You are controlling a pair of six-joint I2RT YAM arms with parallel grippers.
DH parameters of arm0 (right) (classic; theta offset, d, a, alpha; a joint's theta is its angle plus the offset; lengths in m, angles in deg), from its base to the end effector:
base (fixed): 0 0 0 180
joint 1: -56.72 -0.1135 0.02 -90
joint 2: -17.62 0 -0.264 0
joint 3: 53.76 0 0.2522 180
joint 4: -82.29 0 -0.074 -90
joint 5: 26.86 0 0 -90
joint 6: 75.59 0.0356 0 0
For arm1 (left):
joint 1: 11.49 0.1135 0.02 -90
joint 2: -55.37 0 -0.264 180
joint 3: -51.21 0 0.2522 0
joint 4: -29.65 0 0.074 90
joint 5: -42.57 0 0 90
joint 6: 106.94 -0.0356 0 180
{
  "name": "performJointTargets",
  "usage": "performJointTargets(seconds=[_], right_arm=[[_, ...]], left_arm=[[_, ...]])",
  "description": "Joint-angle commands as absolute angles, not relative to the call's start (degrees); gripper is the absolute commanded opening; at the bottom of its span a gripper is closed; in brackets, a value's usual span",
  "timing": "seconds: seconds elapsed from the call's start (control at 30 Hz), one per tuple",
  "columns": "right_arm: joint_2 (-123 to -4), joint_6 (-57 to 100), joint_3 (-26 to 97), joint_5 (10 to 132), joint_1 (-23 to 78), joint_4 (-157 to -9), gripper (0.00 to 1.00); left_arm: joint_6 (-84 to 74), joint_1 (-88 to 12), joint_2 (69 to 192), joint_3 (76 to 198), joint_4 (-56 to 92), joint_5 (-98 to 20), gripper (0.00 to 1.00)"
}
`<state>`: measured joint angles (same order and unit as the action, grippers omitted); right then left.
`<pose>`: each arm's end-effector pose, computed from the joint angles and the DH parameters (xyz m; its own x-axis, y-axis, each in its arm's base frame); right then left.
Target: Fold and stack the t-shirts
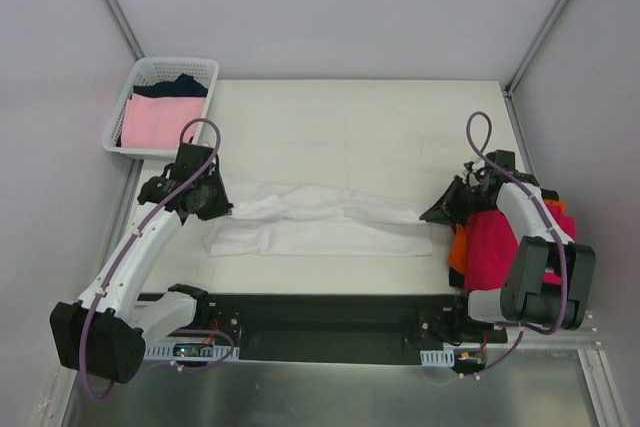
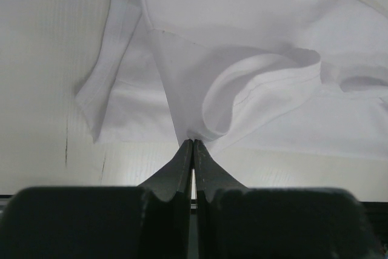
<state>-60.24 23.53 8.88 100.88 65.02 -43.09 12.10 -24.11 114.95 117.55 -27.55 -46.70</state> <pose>0.2436 -0.0135 0.2095 -0.9322 0.2627 -0.2492 0.0538 0.7812 0.6219 0.2015 -0.0456 0.2863 -0.7676 -0.3255 -0.5520 -0.1673 0.9333 -0.3177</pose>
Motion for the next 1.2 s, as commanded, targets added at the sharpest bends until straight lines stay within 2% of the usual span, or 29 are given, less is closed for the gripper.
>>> performJointTargets(seconds=[0.0, 0.67, 0.7, 0.73, 0.77, 0.83, 0.87, 0.9, 1.17], right_arm=[[-57.79, 21.7, 8.42, 100.85, 66.12, -40.97, 0.01], [-55.24, 18.98, 4.56, 100.5, 67.71, -39.21, 0.01], [-55.15, 18.89, 4.12, 100.41, 67.8, -39.21, 0.01], [-55.15, 18.63, 3.95, 100.41, 67.8, -39.21, 0.02], [-55.07, 18.63, 3.68, 100.5, 67.8, -39.13, 0.11], [-54.98, 18.36, 3.07, 100.23, 67.8, -39.13, 0.3], [-55.06, 18.36, 2.89, 100.06, 67.8, -39.13, 0.41], [-55.06, 18.28, 2.8, 99.8, 67.8, -39.13, 0.42], [-56.12, 18.89, 3.76, 99.35, 67.89, -39.74, 0.42]], left_arm=[[13.03, -23.44, 112.77, 116.83, -29.46, -48.13, 0.0], [16.19, -23.44, 108.2, 113.05, -31.4, -47.69, 0.0], [16.46, -23.44, 108.11, 112.96, -31.48, -47.61, 0.02], [16.72, -23.44, 108.11, 112.79, -31.49, -47.52, 0.12], [17.25, -23.44, 108.2, 112.79, -31.92, -47.52, 0.39], [17.86, -23.44, 108.28, 112.61, -32.36, -47.6, 0.67], [18.21, -23.44, 108.63, 112.52, -32.54, -47.69, 0.89], [18.39, -23.44, 108.72, 112.44, -32.63, -47.69, 0.99], [18.92, -23.44, 110.83, 113.05, -32.8, -47.96, 0.99]])
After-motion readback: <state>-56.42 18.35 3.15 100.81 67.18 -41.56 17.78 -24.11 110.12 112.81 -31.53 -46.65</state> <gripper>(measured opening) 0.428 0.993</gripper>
